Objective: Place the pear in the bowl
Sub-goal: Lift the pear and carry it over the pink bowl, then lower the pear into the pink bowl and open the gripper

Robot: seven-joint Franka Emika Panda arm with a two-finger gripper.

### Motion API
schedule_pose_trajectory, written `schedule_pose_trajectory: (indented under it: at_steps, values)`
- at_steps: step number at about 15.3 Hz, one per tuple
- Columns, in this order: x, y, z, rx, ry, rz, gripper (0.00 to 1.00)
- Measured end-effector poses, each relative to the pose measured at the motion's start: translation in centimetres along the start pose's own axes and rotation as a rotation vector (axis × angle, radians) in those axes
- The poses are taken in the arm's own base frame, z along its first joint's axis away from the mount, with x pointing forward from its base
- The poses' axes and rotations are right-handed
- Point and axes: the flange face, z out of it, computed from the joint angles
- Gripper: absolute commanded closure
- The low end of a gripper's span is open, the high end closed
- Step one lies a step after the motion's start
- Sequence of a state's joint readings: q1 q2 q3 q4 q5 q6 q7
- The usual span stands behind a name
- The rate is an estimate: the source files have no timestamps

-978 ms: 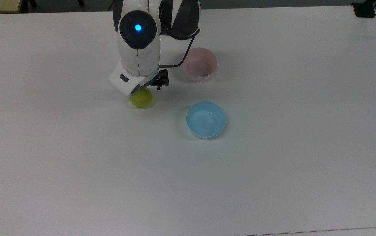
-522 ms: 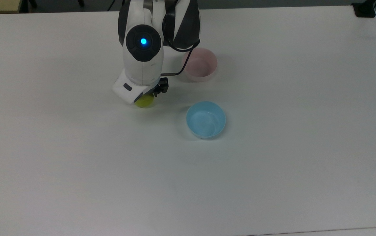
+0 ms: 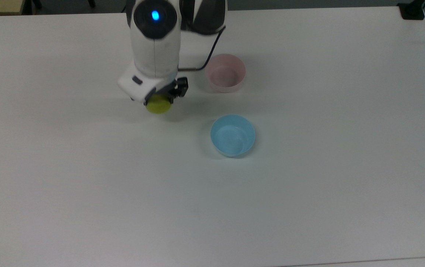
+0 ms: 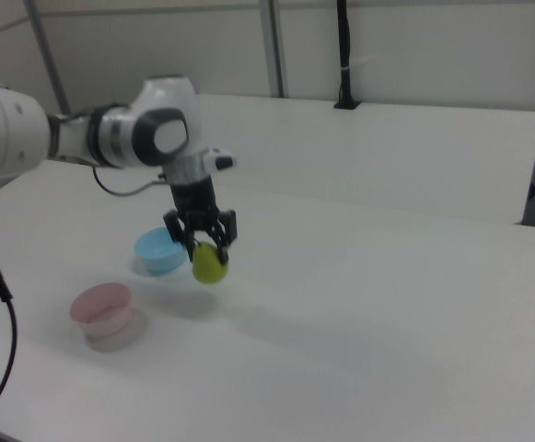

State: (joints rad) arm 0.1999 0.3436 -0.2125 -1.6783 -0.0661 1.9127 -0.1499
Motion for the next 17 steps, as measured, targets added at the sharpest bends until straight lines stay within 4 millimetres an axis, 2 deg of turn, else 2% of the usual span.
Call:
schedule_pose_trajectory:
  at_steps: [1,2,4,5,7,12,13,14,17]
  values:
    - [-0.8,0.1,-2.0,0.012,0.016,0.005,0.56]
    - [-2.0,0.3,-5.0,0.033,0.042,0.013,0.56]
    - [-3.7,-0.5,-8.2,0.059,0.041,-0.001,0.56]
    - [-4.1,-1.5,-8.9,0.064,0.034,-0.017,0.55]
    - [-4.6,-4.8,-9.7,0.065,0.004,-0.072,0.55]
    - [-5.4,-14.8,-9.9,0.045,-0.060,-0.213,0.55]
    - [-5.4,-15.9,-9.5,0.041,-0.069,-0.226,0.55]
    - [-5.5,-17.2,-8.4,0.035,-0.093,-0.243,0.55]
    - [-5.2,-19.1,-3.9,0.020,-0.178,-0.268,0.55]
